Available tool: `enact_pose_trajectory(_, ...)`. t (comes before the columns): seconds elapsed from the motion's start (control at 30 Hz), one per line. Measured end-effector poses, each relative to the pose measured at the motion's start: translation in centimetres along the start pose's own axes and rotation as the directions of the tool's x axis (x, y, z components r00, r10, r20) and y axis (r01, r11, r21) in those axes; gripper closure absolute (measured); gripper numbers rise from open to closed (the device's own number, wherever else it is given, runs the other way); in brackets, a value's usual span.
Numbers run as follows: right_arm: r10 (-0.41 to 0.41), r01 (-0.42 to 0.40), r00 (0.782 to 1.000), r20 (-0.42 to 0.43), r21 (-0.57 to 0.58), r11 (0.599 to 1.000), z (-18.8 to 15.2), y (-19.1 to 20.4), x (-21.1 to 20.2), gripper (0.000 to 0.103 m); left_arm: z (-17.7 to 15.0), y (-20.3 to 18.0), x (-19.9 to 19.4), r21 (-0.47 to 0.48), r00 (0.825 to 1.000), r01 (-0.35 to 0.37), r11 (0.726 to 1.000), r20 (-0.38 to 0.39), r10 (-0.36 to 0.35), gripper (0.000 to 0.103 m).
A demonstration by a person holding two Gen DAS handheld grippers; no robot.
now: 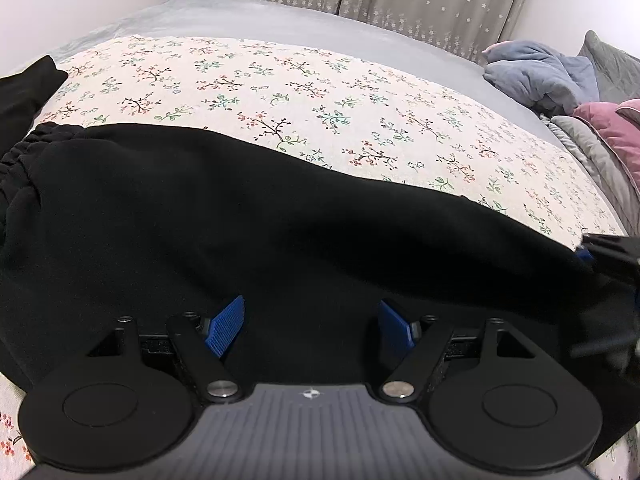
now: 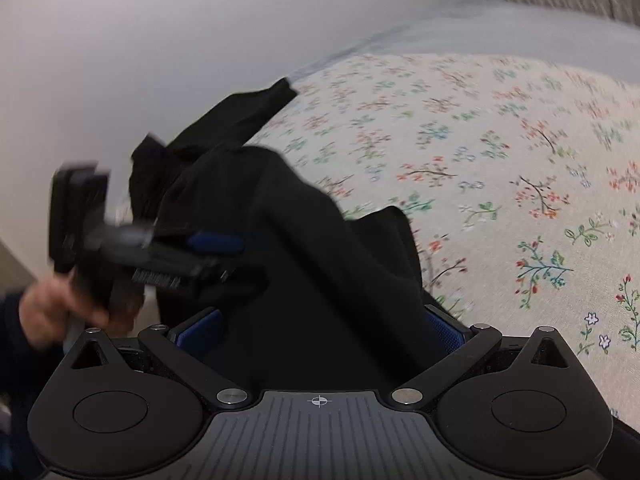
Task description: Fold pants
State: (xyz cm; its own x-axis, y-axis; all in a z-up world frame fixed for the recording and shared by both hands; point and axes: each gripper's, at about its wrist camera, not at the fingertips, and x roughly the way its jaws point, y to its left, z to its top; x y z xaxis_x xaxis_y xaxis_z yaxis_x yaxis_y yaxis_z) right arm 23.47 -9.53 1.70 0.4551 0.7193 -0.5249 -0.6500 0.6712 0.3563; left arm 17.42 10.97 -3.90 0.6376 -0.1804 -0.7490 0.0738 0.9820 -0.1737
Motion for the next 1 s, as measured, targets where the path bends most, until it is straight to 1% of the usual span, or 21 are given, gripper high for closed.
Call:
enact_pose_trajectory(0.1, -0.056, 0.057, 0.998, 0.014, -0.095, 0.994, -1.2, 2.0, 0.1, 0.0, 0.0, 0.0, 0.0, 0.001, 1.0, -0.014, 1.0, 0.001, 0.014, 0.02)
enact_pose_trajectory(0.17, -0.106, 0.107, 0.994, 0.017, -0.164, 0.981, -2.0, 3.4, 0.5, 0.0, 0.1, 0.2, -0.1, -0.013, 1.0, -0.008, 1.0, 0.001, 0.008, 0.021)
enact_pose_trajectory(0.27, -0.18, 0.183, 0.983, 0.038, -0.288, 0.94, -3.5, 5.6, 1.1, 0.0, 0.2, 0.4, -0.1, -0.014, 1.0, -0.008, 1.0, 0.003, 0.008, 0.023)
enact_pose_trajectory(0.33, -0.214, 0.218, 0.976, 0.052, -0.339, 0.915, -4.4, 6.5, 1.6, 0.0, 0.1, 0.1, 0.1, 0.011, 1.0, -0.027, 1.0, 0.003, 0.027, 0.026)
enact_pose_trajectory(0.43, -0.262, 0.271, 0.962, 0.081, -0.404, 0.874, -5.4, 7.4, 2.2, 0.0, 0.1, -0.3, 0.1, 0.039, 0.999, -0.042, 0.998, -0.001, 0.042, 0.026)
enact_pose_trajectory(0.5, -0.284, 0.294, 0.954, 0.092, -0.449, 0.844, -5.8, 8.0, 2.5, 0.0, 0.2, -0.1, 0.2, 0.035, 0.999, -0.034, 0.999, -0.004, 0.035, 0.026)
enact_pose_trajectory(0.53, -0.284, 0.294, 0.954, 0.093, -0.462, 0.837, -5.9, 8.2, 2.4, 0.0, 0.2, 0.0, 0.3, 0.034, 0.999, -0.033, 0.999, -0.007, 0.033, 0.026)
enact_pose_trajectory(0.6, -0.276, 0.286, 0.957, 0.091, -0.467, 0.836, -5.8, 8.2, 2.3, 0.001, 0.2, -0.2, 0.4, 0.04, 0.999, -0.039, 0.998, -0.01, 0.04, 0.026)
enact_pose_trajectory(0.63, -0.268, 0.281, 0.959, 0.096, -0.464, 0.84, -5.6, 8.1, 2.1, 0.001, 0.2, -0.3, 0.5, 0.049, 0.999, -0.046, 0.998, -0.011, 0.047, 0.026)
enact_pose_trajectory(0.67, -0.244, 0.265, 0.964, 0.106, -0.448, 0.854, -5.2, 7.9, 1.6, 0.001, 0.1, -0.6, 0.6, 0.062, 0.998, -0.055, 0.997, -0.012, 0.055, 0.026)
enact_pose_trajectory(0.73, -0.163, 0.201, 0.978, 0.133, -0.362, 0.91, -3.9, 6.7, 0.1, 0.0, -0.1, -1.0, 0.7, 0.09, 0.997, -0.073, 0.993, -0.009, 0.074, 0.026)
enact_pose_trajectory(0.77, -0.108, 0.145, 0.985, 0.136, -0.302, 0.942, -3.0, 5.6, -0.5, 0.0, -0.1, -1.2, 0.8, 0.102, 0.997, -0.08, 0.992, -0.007, 0.081, 0.026)
enact_pose_trajectory(0.8, -0.068, 0.102, 0.988, 0.142, -0.249, 0.963, -2.2, 4.5, -1.0, 0.0, -0.2, -1.3, 0.8, 0.11, 0.996, -0.085, 0.99, -0.006, 0.086, 0.026)
enact_pose_trajectory(0.83, -0.055, 0.086, 0.987, 0.153, -0.206, 0.975, -1.4, 3.4, -1.3, 0.0, -0.2, -1.3, 0.8, 0.114, 0.996, -0.086, 0.99, -0.005, 0.088, 0.026)
enact_pose_trajectory(0.87, -0.064, 0.092, 0.984, 0.165, -0.169, 0.981, -0.5, 2.1, -1.5, 0.0, -0.2, -1.3, 0.8, 0.115, 0.996, -0.086, 0.99, -0.005, 0.087, 0.026)
enact_pose_trajectory(0.93, -0.12, 0.138, 0.975, 0.186, -0.088, 0.987, 1.3, -0.6, -1.6, 0.001, -0.2, -1.1, 0.8, 0.113, 0.997, -0.082, 0.99, -0.006, 0.083, 0.026)
enact_pose_trajectory(0.97, -0.147, 0.154, 0.972, 0.184, -0.029, 0.988, 2.3, -2.3, -1.6, 0.002, -0.2, -1.1, 0.8, 0.116, 0.997, -0.081, 0.99, -0.005, 0.082, 0.026)
enact_pose_trajectory(1.0, -0.168, 0.167, 0.969, 0.179, 0.018, 0.986, 3.1, -3.6, -1.4, 0.007, -0.2, -1.1, 0.8, 0.119, 0.997, -0.081, 0.99, -0.004, 0.082, 0.026)
